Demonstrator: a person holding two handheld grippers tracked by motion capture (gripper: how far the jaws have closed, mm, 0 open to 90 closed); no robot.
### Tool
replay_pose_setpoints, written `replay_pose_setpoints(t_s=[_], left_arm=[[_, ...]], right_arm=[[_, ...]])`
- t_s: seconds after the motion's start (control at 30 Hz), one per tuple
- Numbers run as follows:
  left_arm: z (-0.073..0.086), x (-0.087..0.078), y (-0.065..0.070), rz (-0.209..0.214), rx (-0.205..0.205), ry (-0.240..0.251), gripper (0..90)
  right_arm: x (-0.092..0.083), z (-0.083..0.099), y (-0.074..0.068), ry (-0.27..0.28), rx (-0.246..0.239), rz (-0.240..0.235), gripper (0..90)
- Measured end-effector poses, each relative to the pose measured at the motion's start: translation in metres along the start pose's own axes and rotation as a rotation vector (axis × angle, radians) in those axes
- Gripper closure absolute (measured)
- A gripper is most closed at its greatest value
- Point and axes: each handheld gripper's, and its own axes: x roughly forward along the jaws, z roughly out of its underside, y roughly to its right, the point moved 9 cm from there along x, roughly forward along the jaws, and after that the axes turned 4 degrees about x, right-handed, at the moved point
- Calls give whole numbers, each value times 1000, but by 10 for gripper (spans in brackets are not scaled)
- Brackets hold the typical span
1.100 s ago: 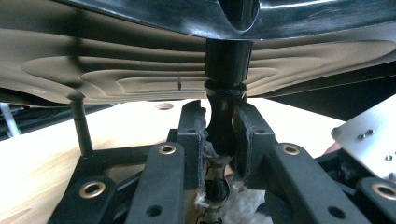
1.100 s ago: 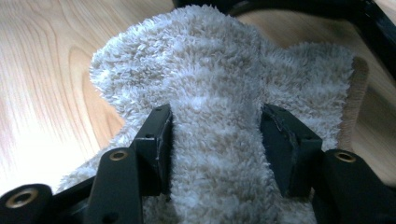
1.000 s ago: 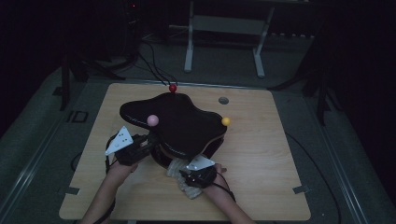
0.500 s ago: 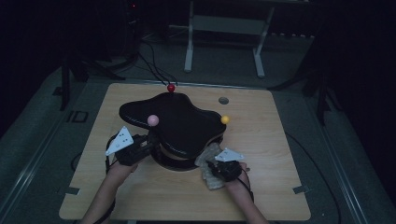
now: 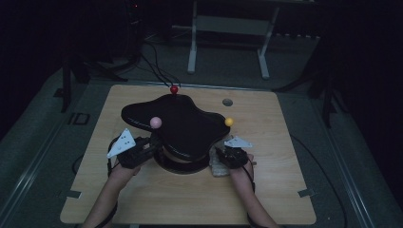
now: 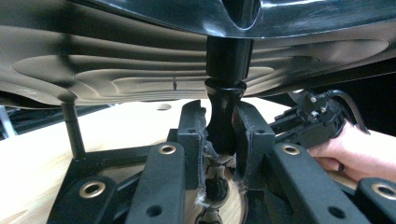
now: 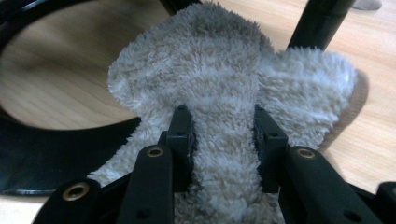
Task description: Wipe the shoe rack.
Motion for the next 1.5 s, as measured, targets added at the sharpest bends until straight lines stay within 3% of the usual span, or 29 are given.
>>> replay_pose_setpoints(t_s=[0.1, 0.2, 0.37, 0.7, 0.97, 1.07, 1.17, 1.27, 1.5], left_arm=[[0, 0, 0, -4, 5, -3, 738], [0, 0, 0, -5, 3, -3, 738], [0, 0, 1, -9, -2, -1, 738], [0, 0, 1, -11, -2, -1, 737], [0, 0, 0, -17, 3, -9, 736], [0, 0, 1, -19, 1, -13, 736], [0, 0, 2, -16, -4, -9, 735], [-1, 0, 4, -15, 2, -14, 734], [-2, 0, 17, 17, 29, -30, 729]], right_arm=[[-1, 2, -1, 0, 36, -21, 666], [-3, 4, -8, -14, 11, -48, 670], [-9, 10, -24, -22, 10, -106, 669], [-15, 15, -55, -30, -54, -158, 670], [-13, 15, -89, -42, -136, -229, 672], [-17, 13, -97, -39, -165, -234, 673], [-25, 12, -96, -29, -183, -229, 673], [-37, 13, -85, -24, -190, -208, 673], [-60, 11, -54, 3, -135, -164, 673]])
